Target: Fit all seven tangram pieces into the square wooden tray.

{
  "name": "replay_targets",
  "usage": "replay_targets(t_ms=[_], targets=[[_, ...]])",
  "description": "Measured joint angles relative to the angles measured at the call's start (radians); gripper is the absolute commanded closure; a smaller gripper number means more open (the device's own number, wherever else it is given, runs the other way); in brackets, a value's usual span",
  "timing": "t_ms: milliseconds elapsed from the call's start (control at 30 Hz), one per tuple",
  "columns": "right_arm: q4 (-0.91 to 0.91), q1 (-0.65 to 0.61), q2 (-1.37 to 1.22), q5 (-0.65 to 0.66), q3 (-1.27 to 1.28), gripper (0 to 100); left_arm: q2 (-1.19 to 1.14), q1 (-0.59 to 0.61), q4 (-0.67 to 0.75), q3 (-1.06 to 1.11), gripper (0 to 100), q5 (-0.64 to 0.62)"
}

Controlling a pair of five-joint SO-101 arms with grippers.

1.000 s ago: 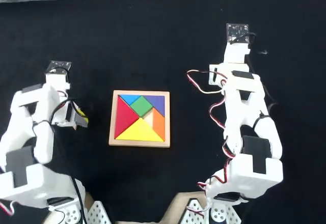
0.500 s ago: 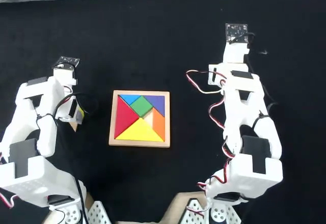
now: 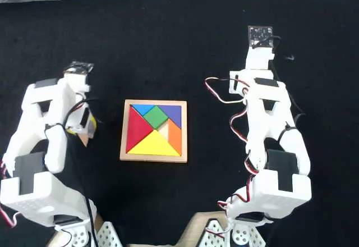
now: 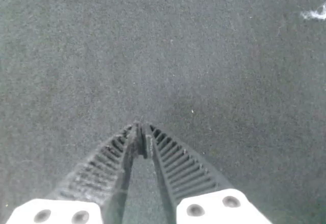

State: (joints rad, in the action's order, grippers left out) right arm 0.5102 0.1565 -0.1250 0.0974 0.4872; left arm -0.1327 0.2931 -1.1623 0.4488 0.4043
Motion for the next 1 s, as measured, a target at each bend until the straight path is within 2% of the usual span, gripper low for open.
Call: replay_targets(t_ms=[100, 267, 433, 567, 667, 833, 1000], targets=[[0.0, 0.0, 0.0, 0.0, 0.0, 98.7, 0.034, -0.06, -0.081, -0.046, 88, -0.018], [0.0, 0.0, 0.0, 0.0, 0.0, 98.7, 0.137, -0.175, -0.166, -0.08, 88, -0.117], [0.0, 0.0, 0.0, 0.0, 0.0, 98.7, 0.218, -0.368, -0.176, -0.08, 88, -0.281], [0.0, 0.0, 0.0, 0.0, 0.0, 98.7, 0.221, -0.542, -0.11, -0.091, 88, -0.493], [0.0, 0.0, 0.0, 0.0, 0.0, 98.7, 0.206, -0.629, -0.04, -0.091, 88, -0.617], [0.0, 0.0, 0.0, 0.0, 0.0, 98.7, 0.114, -0.669, 0.087, -0.091, 87, -0.781], [0.0, 0.0, 0.0, 0.0, 0.0, 98.7, 0.026, -0.704, 0.152, -0.091, 88, -0.838]])
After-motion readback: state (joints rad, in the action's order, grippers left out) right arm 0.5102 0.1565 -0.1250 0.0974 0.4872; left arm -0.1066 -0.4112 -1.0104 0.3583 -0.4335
